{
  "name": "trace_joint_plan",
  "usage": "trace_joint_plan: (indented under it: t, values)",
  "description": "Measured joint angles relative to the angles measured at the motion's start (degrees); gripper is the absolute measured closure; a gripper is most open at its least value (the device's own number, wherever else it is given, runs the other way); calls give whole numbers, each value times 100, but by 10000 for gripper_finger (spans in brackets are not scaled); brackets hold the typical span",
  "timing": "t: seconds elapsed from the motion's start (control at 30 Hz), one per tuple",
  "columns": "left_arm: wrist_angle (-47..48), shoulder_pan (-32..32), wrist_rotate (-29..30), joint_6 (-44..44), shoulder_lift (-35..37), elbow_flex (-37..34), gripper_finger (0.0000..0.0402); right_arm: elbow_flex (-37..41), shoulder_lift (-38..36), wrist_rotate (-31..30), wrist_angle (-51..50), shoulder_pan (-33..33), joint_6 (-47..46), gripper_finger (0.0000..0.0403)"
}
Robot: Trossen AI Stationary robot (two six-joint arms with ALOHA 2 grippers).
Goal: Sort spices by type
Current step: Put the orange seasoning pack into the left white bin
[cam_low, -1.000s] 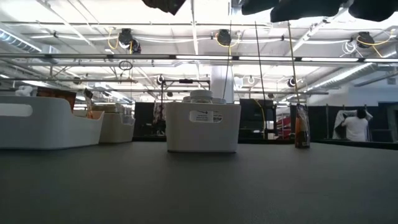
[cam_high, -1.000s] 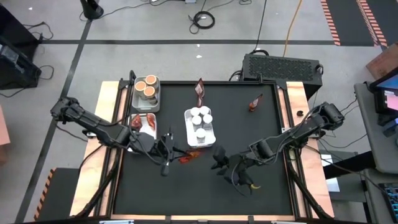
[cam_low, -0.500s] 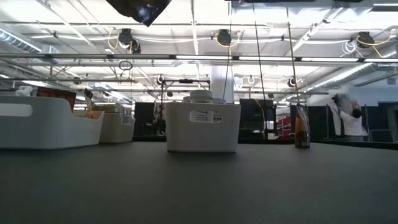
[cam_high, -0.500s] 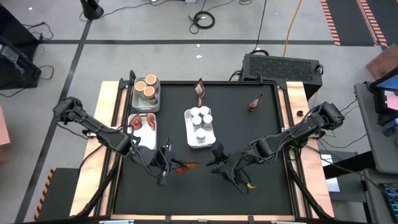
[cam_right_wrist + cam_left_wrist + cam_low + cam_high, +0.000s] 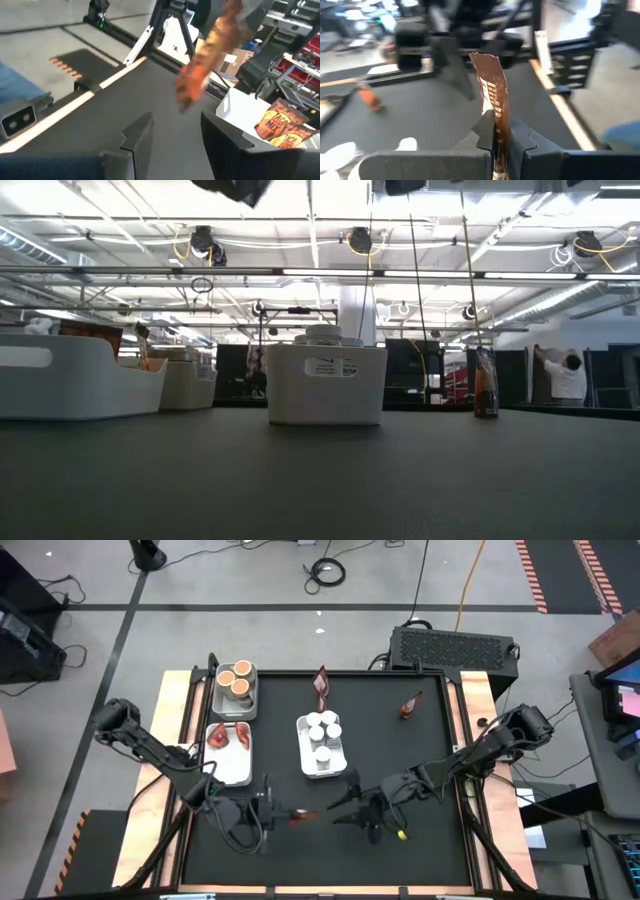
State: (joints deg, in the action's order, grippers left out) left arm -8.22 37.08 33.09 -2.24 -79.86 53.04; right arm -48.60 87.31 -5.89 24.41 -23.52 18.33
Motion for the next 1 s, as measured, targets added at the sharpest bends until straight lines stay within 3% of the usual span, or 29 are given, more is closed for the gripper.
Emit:
trace_joint_plan:
  t: [0.1,0.23,0.53,1.0]
  values:
    - [191,115,624,4,135,0,382,124,0,-8,71,10,-116,253]
    - [258,142,748,4,296,2,382,169,0,-8,33,8,20,269]
    - [340,134,755,2,305,2,382,168,0,314,-128,-98,1076,395]
    - [485,121,753,7,307,2,382,168,0,940,-112,-137,1686,403]
